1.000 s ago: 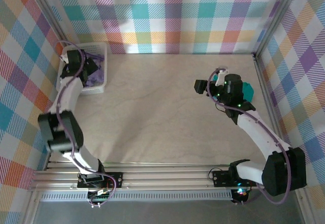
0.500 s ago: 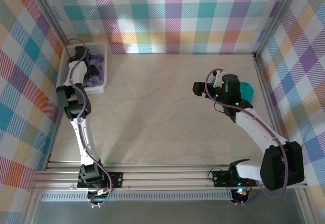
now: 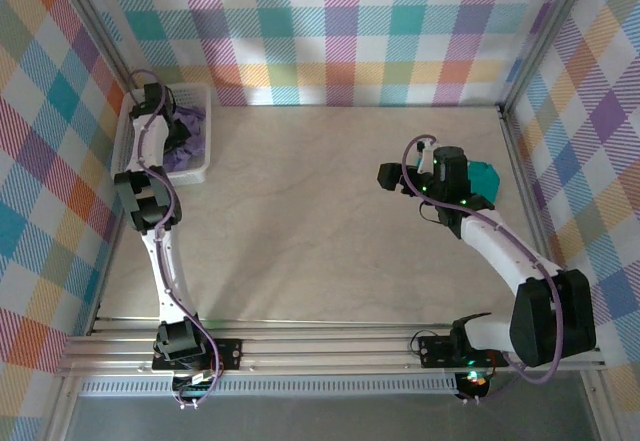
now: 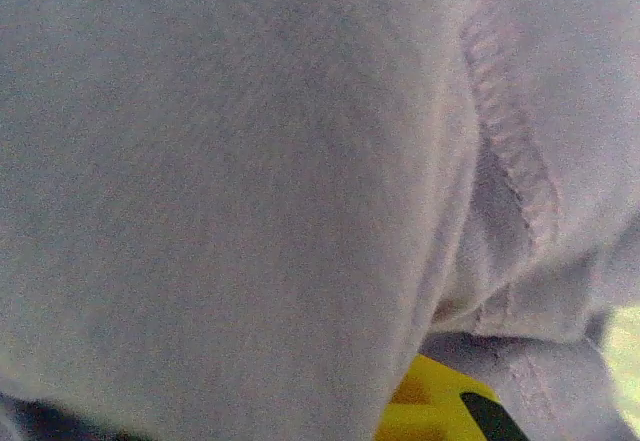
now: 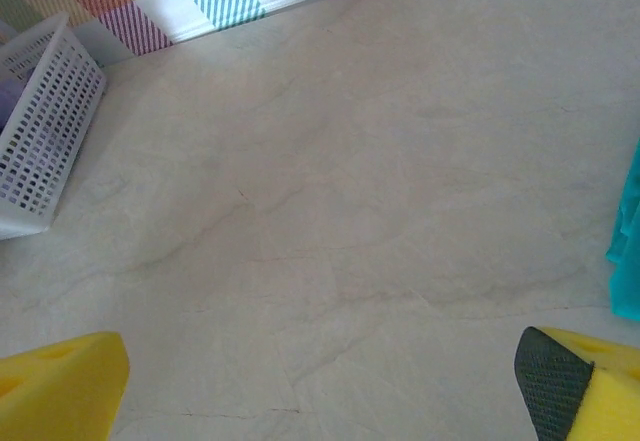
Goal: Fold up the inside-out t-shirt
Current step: Pick up the T-shirt from the basket, then move the T-shirt to the middle-right of the table.
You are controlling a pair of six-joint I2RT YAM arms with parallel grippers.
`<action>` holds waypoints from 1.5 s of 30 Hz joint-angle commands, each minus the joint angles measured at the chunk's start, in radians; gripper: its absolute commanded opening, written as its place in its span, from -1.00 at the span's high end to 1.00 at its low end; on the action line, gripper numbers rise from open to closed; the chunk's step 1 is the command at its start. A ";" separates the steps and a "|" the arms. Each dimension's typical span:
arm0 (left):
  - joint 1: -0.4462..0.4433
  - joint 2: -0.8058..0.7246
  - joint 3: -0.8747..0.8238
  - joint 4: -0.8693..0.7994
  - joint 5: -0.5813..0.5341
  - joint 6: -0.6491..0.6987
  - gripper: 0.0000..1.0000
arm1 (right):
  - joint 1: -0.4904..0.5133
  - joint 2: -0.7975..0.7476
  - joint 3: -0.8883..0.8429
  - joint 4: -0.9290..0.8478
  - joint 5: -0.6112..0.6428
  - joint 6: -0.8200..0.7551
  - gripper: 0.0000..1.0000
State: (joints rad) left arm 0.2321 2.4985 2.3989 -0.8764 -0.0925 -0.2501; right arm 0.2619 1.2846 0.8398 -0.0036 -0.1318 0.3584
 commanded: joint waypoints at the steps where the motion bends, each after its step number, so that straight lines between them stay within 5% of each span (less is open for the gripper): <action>1: -0.003 -0.369 -0.120 0.141 0.048 -0.027 1.00 | 0.003 -0.058 0.016 -0.027 0.014 -0.013 -0.99; 10: -0.151 -1.070 -0.530 0.416 0.061 -0.074 1.00 | -0.009 -0.005 0.141 -0.204 0.235 -0.102 -0.99; 16: -0.320 -1.251 -0.693 0.476 0.188 -0.151 1.00 | -0.023 0.342 0.334 -0.241 0.038 -0.062 -0.92; 25: -0.566 -1.282 -0.867 0.547 0.308 -0.225 1.00 | -0.089 0.750 0.668 -0.433 -0.067 -0.035 -0.72; 29: -0.674 -1.267 -0.900 0.565 0.300 -0.222 1.00 | -0.127 0.827 0.736 -0.557 -0.020 -0.029 -0.70; 45: -0.766 -1.145 -0.923 0.497 0.272 -0.207 1.00 | -0.260 0.909 0.933 -0.804 0.280 -0.232 -0.65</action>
State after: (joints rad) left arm -0.5095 1.3323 1.4624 -0.3691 0.1867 -0.4599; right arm 0.0048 2.1727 1.7172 -0.7174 0.0326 0.2031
